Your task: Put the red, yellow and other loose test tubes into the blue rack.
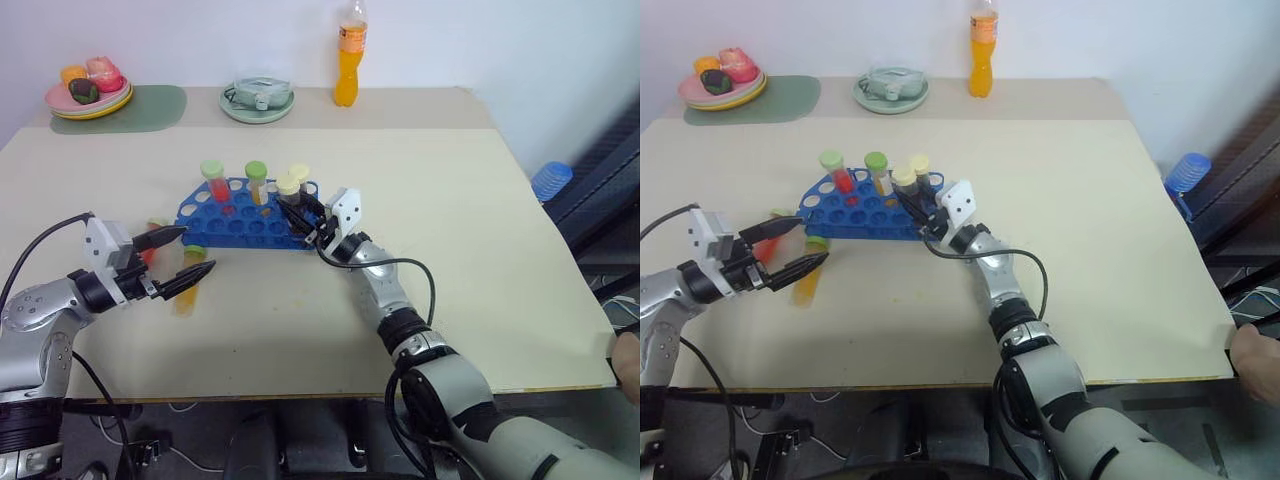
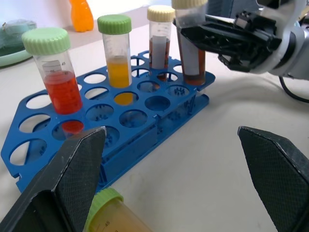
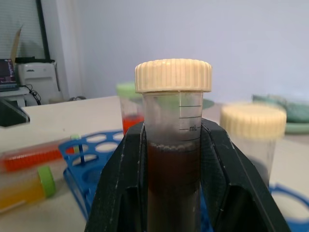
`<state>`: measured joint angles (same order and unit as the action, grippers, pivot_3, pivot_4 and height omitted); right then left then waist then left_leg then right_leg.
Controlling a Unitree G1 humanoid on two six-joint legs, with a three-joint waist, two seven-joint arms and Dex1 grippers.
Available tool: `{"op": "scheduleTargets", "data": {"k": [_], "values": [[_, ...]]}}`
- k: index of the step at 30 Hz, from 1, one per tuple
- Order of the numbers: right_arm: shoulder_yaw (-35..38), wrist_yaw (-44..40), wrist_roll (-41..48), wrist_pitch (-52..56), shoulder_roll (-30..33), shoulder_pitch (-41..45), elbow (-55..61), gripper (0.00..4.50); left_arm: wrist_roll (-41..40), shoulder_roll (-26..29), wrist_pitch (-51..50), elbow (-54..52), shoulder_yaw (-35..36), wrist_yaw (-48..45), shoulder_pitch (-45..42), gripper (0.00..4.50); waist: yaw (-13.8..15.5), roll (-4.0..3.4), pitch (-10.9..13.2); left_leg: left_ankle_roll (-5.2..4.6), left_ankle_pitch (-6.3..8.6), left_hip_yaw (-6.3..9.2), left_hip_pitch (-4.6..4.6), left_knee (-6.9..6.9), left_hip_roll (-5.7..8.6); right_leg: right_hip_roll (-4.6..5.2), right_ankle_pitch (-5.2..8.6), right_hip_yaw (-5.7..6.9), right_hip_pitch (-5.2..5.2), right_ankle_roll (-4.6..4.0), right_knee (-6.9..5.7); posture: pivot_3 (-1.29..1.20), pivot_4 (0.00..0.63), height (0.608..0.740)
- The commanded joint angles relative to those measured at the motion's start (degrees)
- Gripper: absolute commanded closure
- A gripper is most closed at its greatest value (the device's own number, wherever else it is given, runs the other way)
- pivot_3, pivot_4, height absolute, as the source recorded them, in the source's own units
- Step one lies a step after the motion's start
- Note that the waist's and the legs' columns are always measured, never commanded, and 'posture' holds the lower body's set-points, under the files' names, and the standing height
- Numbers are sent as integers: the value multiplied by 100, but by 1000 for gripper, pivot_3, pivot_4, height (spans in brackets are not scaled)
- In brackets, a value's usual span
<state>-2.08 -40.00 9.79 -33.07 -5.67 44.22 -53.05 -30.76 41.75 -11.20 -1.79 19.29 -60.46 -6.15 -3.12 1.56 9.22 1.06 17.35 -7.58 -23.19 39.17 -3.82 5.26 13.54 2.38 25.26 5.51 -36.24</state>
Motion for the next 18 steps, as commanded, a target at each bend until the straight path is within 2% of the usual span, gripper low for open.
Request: {"op": "scheduleTargets", "data": {"k": [1, 3, 5, 7, 9, 13, 18], "values": [[17, -146, 0, -89, 57, -215, 59, 3669, -133, 4, -78, -288, 92, 103, -2, 0, 13, 0, 0, 0, 0, 0, 0, 0, 0, 0, 0, 0, -1, 0, 0, 0, 150, 740], [40, -195, 23, -115, 85, -273, 105, 3669, -143, -14, -165, -387, 53, 185, -22, 0, 28, 0, 0, 0, 0, 0, 0, 0, 0, 0, 0, 0, -1, 0, 0, 0, 150, 740], [19, -257, 5, -164, 121, -307, 157, 2628, -187, -42, -300, -520, 16, 294, -50, 0, 51, 0, 0, 0, 0, 0, 1, 0, 0, 0, 0, 0, -2, 0, 0, 0, 150, 740], [-27, -224, -94, -272, 166, -320, 194, 1779, -238, -65, -437, -642, -3, 390, -67, 0, 56, 0, 0, 0, 0, 0, 0, 0, 0, 0, 0, 0, -4, 0, 0, 0, 150, 740], [-92, 207, -456, -527, 287, -305, 223, 842, -292, -76, -588, -738, 2, 495, -62, 0, 48, -2, 1, 0, 0, 0, 0, 0, 1, 0, 0, 0, -4, 0, 1, 0, 150, 740], [-200, 715, -936, -749, 567, -281, 316, 842, -519, -126, -1116, -1064, 71, 875, 12, 0, 35, -3, 1, 1, -1, 0, 5, 0, 0, 0, 0, -1, -1, 0, 1, 0, 150, 740], [-350, 613, -1102, -746, 1030, -561, 847, 842, -525, -152, -1815, -1614, 238, 1679, 459, 0, 17, -5, 3, 1, -1, 1, 5, 0, 0, 1, 0, -2, -2, 0, 1, 0, 150, 740]]}}
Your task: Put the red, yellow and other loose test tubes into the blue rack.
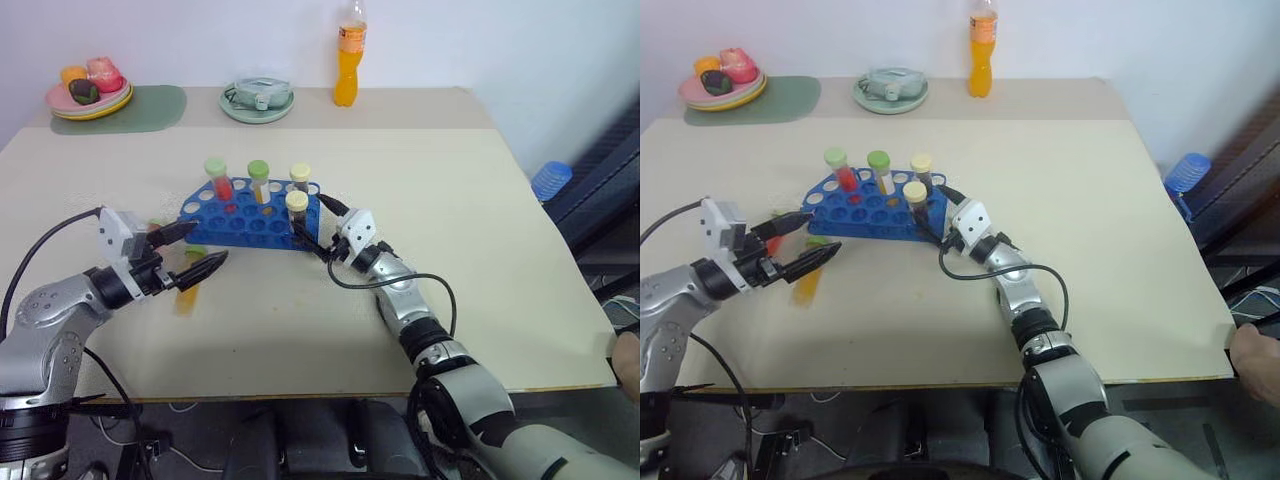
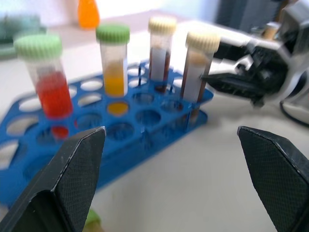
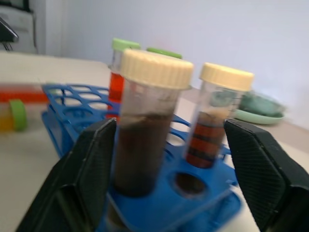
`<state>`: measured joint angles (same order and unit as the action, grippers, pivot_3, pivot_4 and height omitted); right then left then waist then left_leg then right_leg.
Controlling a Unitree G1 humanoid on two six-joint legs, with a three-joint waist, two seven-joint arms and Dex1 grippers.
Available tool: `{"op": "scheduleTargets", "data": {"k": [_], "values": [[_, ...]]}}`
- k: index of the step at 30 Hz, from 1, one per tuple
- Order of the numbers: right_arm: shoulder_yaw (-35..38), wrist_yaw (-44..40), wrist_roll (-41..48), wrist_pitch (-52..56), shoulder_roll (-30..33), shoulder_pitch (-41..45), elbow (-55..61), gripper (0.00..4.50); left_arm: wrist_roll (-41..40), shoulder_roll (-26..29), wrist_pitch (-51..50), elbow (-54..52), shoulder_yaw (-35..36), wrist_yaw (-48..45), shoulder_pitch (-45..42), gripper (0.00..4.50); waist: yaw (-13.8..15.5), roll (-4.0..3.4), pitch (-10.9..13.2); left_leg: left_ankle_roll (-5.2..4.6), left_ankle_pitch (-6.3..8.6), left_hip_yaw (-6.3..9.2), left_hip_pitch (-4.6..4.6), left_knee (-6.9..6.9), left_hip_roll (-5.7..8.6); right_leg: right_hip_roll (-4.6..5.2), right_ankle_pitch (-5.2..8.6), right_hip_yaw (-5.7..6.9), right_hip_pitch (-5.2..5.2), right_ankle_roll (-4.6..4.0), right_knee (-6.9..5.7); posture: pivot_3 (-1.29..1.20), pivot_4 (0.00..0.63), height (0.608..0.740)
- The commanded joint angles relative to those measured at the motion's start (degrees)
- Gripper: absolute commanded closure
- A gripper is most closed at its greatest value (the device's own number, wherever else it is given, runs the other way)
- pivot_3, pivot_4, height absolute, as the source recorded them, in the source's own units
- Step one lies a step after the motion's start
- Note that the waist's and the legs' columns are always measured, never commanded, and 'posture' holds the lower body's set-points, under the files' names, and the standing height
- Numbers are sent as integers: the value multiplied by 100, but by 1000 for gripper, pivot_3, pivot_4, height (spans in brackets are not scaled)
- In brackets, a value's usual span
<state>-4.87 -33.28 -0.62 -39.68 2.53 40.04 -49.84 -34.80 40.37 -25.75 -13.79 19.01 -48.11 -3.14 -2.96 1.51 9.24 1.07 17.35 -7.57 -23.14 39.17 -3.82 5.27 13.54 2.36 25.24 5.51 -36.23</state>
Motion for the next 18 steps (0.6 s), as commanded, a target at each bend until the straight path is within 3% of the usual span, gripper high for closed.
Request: {"op": "scheduleTargets", "data": {"k": [1, 7, 13, 18], "values": [[-114, -200, -20, -3, 336, -280, 759, 842, -158, -23, -503, -553, 336, 632, 222, 0, 7, 0, 0, 0, 0, 1, 0, 0, 0, 0, 0, 0, -1, 0, 0, 0, 150, 740], [-99, -1270, 747, 1504, 1573, -1590, 3235, 842, -1263, -24, -2590, -1071, 1149, 2312, -12, 0, 97, 1, 0, -3, 1, 10, 0, 2, 4, 10, 0, 1, -10, 0, 6, 0, 150, 740], [438, -1499, 1555, 2925, 2587, -2240, 5069, 842, -1816, 520, -5962, -866, 1370, 3724, -1233, 0, 55, 7, 5, -2, 1, 21, 44, -1, 4, 4, 1, 1, -43, 0, 3, 0, 150, 740], [579, -2393, 2490, 3628, 3270, -2457, 5950, 842, -1643, 525, -6675, -309, 984, 4201, -2101, 0, 62, 5, 5, -1, 3, 15, 78, -11, 6, -2, 3, 0, -76, 1, 14, 0, 150, 740]]}}
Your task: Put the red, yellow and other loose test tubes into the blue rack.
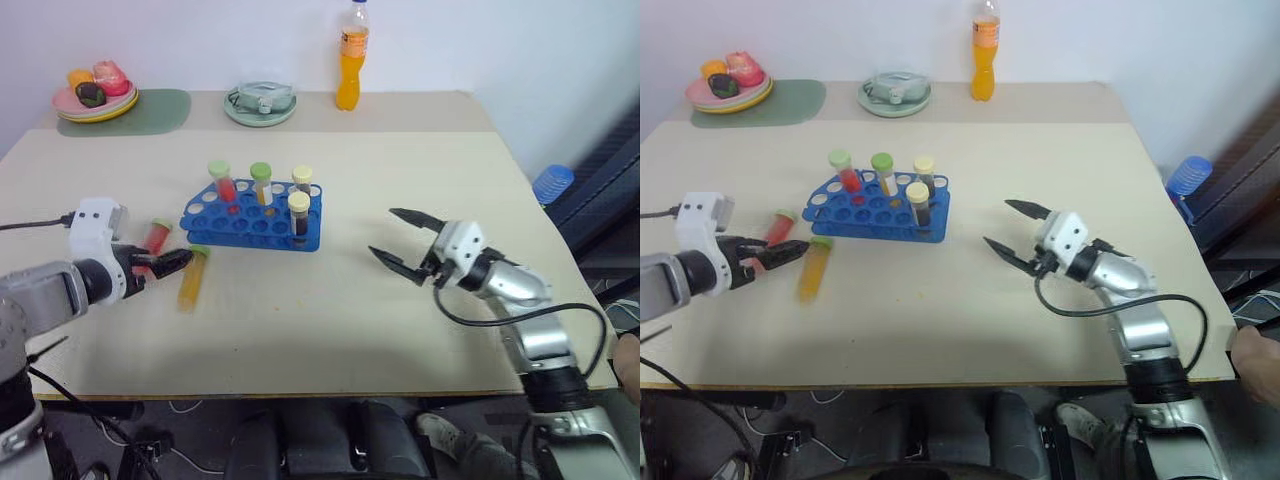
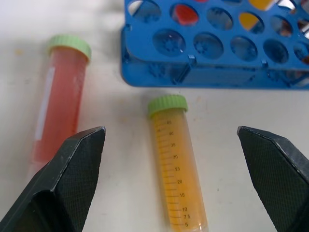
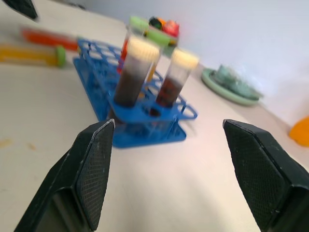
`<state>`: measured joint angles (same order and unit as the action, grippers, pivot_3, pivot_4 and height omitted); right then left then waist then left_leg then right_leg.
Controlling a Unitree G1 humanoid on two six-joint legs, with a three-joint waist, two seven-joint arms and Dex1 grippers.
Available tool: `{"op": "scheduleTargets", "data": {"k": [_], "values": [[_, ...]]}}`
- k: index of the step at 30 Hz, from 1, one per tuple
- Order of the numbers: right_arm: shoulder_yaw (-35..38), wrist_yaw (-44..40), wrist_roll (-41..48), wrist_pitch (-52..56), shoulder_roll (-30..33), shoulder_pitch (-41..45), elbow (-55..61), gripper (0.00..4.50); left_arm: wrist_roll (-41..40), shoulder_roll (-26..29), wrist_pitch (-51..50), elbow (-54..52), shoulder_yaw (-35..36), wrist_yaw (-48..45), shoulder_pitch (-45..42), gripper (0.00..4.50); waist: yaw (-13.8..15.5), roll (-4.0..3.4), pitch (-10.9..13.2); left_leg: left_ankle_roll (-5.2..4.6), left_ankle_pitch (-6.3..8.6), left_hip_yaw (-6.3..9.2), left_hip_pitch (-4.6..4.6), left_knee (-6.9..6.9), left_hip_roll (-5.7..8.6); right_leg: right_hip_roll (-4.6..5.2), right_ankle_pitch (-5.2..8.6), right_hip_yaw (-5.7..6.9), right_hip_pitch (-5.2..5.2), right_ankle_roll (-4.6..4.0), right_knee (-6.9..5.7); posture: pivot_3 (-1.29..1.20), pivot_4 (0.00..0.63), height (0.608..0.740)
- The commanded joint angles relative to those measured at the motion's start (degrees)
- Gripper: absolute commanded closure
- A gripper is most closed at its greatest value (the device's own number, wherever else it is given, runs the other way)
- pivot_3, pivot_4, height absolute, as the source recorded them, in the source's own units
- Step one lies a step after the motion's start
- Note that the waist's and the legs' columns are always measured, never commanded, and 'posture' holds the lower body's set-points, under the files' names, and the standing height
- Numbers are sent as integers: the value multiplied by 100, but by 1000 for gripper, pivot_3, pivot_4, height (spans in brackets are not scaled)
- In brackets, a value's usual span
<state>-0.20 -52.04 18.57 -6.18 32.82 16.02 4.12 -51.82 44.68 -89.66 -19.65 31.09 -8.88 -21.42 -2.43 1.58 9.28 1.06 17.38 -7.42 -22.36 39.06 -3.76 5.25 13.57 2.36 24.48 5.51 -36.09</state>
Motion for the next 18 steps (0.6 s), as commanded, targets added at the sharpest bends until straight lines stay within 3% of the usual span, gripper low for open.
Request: {"op": "scheduleTargets", "data": {"k": [1, 7, 18], "values": [[117, -691, 793, 450, 332, -96, 694, 842, 51, 171, -284, 474, -430, 406, -384, 0, 7, -1, 1, 0, 0, 0, 0, -1, 1, 0, 0, 0, 0, 0, 0, 0, 150, 740], [16, -1173, 978, 744, 577, -371, 1027, 842, -166, 294, -284, 1042, -1076, 892, -818, 0, 42, 6, 0, 0, 0, 0, -2, 1, 1, 2, 0, 0, 0, -1, 2, 0, 150, 740], [-140, -1160, 714, 629, 360, -282, 974, 842, -391, 189, -284, 1835, -1819, 1482, -1403, 0, 180, 7, 1, -1, 0, -4, -3, 2, 7, 5, 0, 0, 1, -1, 3, 0, 150, 740]]}}
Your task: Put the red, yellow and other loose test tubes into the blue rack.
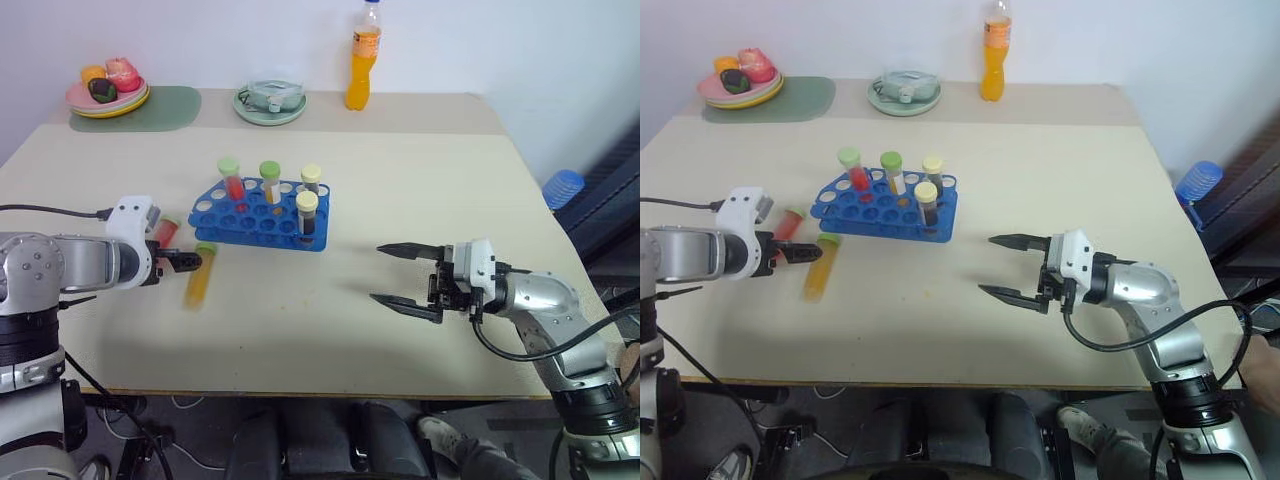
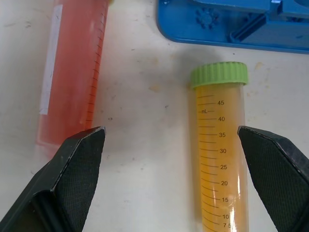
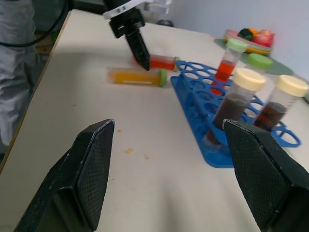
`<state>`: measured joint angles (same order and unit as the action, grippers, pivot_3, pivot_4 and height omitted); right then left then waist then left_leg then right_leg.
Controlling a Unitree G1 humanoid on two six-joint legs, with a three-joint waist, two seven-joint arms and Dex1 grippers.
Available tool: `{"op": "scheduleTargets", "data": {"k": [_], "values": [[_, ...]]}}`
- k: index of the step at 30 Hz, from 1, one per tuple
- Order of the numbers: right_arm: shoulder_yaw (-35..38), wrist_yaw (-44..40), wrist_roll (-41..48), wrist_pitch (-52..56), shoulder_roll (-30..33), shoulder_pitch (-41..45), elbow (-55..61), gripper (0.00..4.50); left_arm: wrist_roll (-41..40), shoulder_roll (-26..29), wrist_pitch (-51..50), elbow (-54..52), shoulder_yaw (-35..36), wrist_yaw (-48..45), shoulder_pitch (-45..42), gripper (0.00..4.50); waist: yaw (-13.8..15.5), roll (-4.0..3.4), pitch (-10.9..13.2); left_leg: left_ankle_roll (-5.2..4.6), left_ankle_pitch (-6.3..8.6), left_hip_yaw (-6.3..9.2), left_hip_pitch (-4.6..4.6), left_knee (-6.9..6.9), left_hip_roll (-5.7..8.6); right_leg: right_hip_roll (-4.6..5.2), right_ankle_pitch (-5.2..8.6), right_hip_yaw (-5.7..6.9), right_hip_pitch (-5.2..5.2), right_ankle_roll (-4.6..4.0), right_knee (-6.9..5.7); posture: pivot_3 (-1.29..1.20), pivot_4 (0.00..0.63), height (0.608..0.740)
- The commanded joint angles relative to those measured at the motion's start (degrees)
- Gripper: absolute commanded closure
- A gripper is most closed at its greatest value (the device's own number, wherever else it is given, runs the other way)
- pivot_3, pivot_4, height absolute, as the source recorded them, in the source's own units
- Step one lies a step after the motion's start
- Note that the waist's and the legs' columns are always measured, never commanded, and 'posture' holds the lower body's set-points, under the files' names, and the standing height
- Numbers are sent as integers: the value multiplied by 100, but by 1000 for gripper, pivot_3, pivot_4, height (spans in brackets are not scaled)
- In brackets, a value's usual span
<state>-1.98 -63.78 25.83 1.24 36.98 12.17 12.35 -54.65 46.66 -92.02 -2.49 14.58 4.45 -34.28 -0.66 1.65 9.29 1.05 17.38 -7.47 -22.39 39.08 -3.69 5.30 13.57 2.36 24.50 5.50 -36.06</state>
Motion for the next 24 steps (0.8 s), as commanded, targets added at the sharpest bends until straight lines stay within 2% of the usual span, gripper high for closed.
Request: {"op": "scheduleTargets", "data": {"k": [1, 9, 12, 17, 18, 24], "values": [[37, 30, -23, -114, -69, 109, 152, 842, -150, -7, -48, 141, -222, 185, -140, 0, 3, 0, 0, 0, 0, 0, 0, 0, 1, 1, 0, 0, 0, 0, 0, 0, 150, 740], [47, 82, -64, -139, -119, 94, 165, 842, -659, -107, -48, 636, -567, 839, -469, 0, 0, 0, 0, -1, 0, 1, -1, 1, 1, 1, 0, 0, 0, 0, -1, 0, 150, 740], [62, 85, -84, -157, -134, 132, 125, 789, -683, -231, -48, 742, -597, 1080, -569, 910, 4, 1, 0, -1, 0, 1, -1, 2, 1, 1, 0, 0, 0, 1, -1, 0, 150, 740], [64, 77, -114, -187, -143, 156, 79, 789, -756, -338, -48, 844, -531, 1305, -557, 3493, 1, 0, 0, -1, 0, 1, -1, 2, 1, 1, 0, 0, 0, 1, -1, 0, 150, 740], [63, 73, -123, -197, -144, 160, 66, 789, -788, -341, -48, 840, -529, 1316, -535, 3737, 2, 0, 0, -1, 0, 1, -1, 2, 1, 1, 0, 0, 0, 1, -1, 0, 150, 740], [35, 59, -191, -244, -188, 227, -32, 789, -1036, -268, -48, 662, -430, 1441, -390, 3737, 0, 1, 0, -1, 0, 1, -1, 2, 2, 1, 0, 0, 0, 1, -1, 0, 150, 740]]}}
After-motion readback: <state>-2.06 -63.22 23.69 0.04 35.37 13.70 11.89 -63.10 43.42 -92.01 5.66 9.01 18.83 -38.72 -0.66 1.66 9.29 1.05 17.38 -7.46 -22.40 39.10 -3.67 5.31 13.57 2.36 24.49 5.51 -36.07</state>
